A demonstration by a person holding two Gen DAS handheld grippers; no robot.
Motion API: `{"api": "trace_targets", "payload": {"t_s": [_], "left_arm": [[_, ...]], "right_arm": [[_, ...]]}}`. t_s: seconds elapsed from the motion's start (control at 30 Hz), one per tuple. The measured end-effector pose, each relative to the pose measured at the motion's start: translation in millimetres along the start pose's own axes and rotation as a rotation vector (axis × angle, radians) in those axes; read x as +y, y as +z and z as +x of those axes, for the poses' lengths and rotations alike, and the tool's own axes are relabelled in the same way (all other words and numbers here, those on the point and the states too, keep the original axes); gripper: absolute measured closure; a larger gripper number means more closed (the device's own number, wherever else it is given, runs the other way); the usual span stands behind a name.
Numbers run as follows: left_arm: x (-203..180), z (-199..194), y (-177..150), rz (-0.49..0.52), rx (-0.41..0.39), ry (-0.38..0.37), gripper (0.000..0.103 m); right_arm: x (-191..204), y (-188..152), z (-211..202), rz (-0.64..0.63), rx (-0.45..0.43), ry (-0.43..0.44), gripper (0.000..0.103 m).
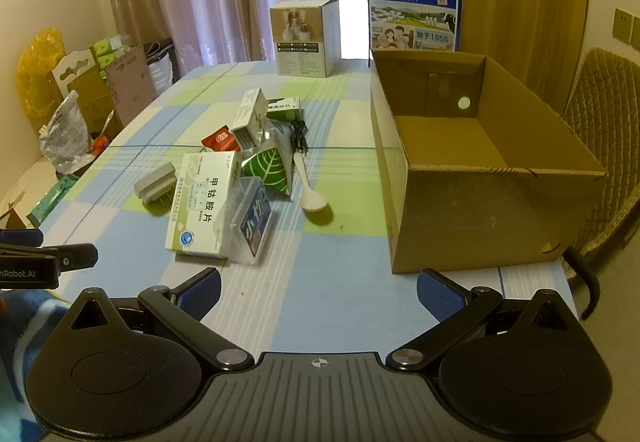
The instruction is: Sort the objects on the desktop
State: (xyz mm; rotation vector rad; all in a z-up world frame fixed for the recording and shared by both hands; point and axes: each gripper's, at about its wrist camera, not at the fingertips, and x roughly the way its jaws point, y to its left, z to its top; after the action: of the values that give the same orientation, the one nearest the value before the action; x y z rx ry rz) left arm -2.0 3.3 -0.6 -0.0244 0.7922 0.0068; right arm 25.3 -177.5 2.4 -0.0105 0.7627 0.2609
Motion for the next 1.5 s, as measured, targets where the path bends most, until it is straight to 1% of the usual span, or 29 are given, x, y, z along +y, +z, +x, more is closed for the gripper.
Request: {"api": "trace_targets", "payload": {"t_s": [0.83,1.5], "left_arm": [[2.0,2.0,-0.8,-0.016,0.008,-0.008,0.001],[5.5,1.5,-1.6,-0.032,0.012,-0.014,0.001]], "right_arm": [[-0.8,-0.6,1.2,-0.006,0.004,0.001,0.002],[3.0,-0.5,3.1,-0.035,0.017,-0.013,0.002]]}}
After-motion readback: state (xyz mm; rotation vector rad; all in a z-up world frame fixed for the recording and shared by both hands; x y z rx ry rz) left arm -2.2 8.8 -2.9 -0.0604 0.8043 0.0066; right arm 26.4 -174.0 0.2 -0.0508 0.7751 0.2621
